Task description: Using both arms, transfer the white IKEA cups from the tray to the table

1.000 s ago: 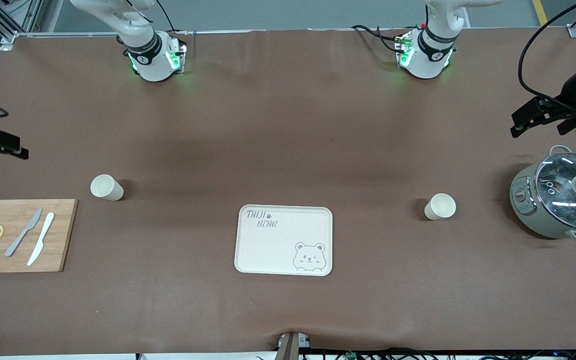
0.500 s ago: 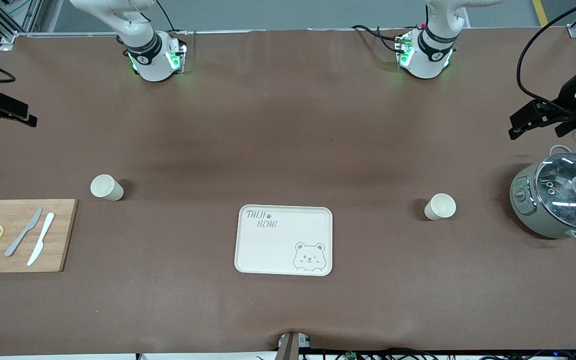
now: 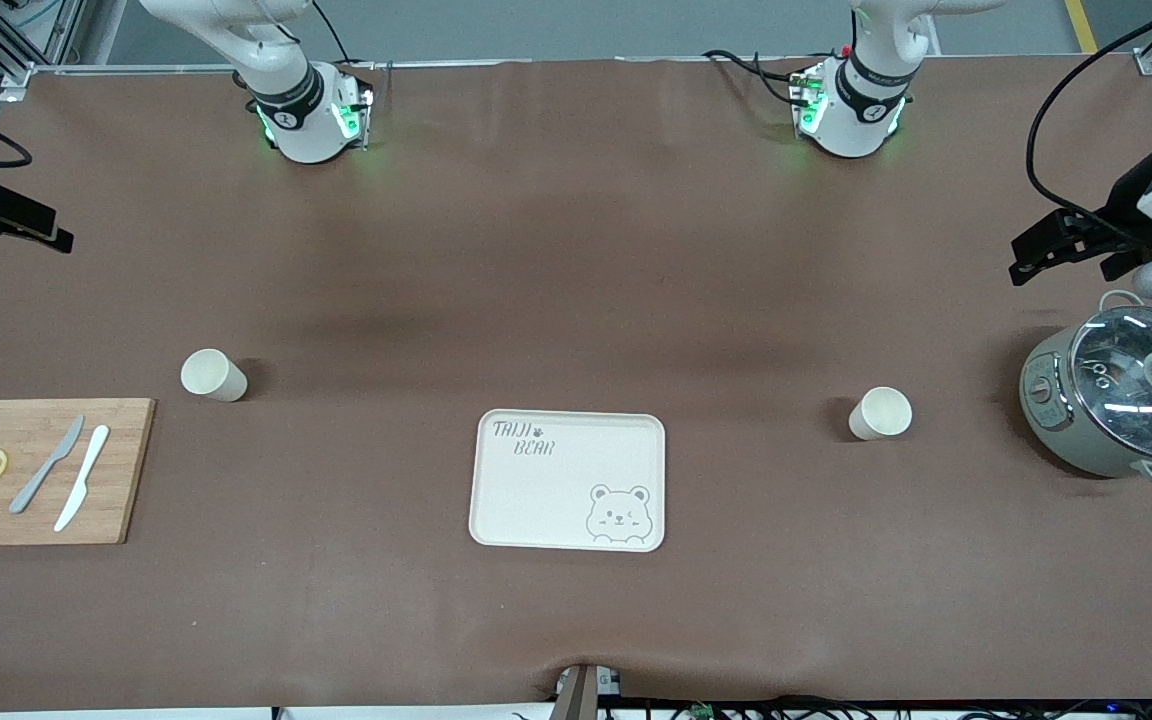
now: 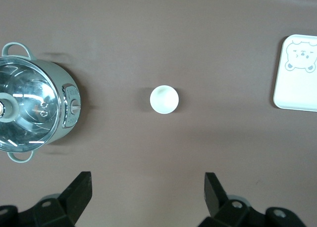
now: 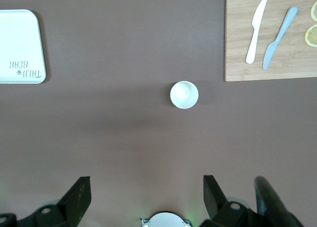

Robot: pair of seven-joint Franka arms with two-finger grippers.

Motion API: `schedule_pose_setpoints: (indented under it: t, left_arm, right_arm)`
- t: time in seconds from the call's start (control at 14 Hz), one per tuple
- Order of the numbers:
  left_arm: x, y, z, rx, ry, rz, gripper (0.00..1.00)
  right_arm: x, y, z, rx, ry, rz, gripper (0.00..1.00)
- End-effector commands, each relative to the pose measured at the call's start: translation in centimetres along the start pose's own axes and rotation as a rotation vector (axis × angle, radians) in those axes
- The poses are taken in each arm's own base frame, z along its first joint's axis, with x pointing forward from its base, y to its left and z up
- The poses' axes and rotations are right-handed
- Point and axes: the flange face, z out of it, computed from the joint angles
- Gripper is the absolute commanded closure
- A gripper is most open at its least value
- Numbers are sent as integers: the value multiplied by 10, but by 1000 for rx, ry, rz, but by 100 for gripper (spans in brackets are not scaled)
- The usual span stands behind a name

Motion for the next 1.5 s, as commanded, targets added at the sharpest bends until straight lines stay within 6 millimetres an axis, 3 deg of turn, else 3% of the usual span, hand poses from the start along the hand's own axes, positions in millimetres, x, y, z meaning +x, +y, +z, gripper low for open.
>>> schedule_pose_setpoints:
  t: [0.0, 0.43, 0.93, 1.43]
  left_arm:
    - [0, 2, -5, -16, 3, 6, 0]
    - [6, 3, 3, -15, -6, 7, 0]
    - [2, -13, -5, -14, 1, -2, 0]
    - [2, -14, -7, -19, 5, -6, 0]
  right_arm:
    - [-10, -3, -3, -96, 1, -10, 0]
    - [-8, 1, 3, -97, -21, -3, 0]
    - [-7, 7, 1, -92, -10, 11, 0]
    - [-7, 13, 3, -89, -20, 23, 0]
